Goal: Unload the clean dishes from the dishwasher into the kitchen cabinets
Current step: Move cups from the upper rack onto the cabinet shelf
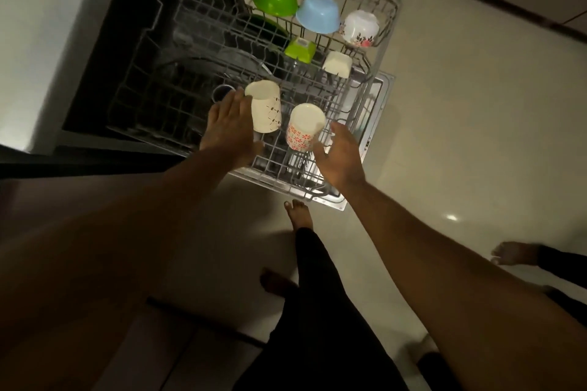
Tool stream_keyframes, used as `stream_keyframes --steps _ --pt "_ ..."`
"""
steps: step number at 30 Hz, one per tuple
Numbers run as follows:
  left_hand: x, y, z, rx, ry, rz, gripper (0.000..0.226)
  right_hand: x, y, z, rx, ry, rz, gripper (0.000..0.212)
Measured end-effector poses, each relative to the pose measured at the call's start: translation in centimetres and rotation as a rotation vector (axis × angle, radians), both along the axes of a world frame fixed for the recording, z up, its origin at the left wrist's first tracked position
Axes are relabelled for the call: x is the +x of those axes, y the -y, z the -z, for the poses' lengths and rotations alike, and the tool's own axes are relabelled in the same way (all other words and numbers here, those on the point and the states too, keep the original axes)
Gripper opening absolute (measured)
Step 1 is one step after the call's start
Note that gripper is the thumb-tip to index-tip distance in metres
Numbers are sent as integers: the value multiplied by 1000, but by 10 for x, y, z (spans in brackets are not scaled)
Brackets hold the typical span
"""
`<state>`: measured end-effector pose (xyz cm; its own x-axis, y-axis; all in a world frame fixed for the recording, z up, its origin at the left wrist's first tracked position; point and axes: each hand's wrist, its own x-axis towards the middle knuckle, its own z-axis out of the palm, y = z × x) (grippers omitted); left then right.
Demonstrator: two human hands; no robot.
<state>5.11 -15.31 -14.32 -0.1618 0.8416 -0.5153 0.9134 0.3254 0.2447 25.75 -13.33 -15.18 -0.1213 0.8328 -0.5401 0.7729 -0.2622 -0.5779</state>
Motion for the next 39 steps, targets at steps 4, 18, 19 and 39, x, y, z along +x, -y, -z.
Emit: stream_keyframes --steps 4,18,19,39 --pt "-13 -20 5 103 -95 4 99 -13 -13 7 32 -50 -55 67" --pt "-38 -93 77 -145 -33 5 98 -26 -35 61 -56 -120 2 101" --pt "-41 -96 80 -206 51 -10 93 -26 -36 62 -62 -120 2 103" --pt "-18 -37 9 91 287 -220 94 -22 -23 31 4 -374 340 83"
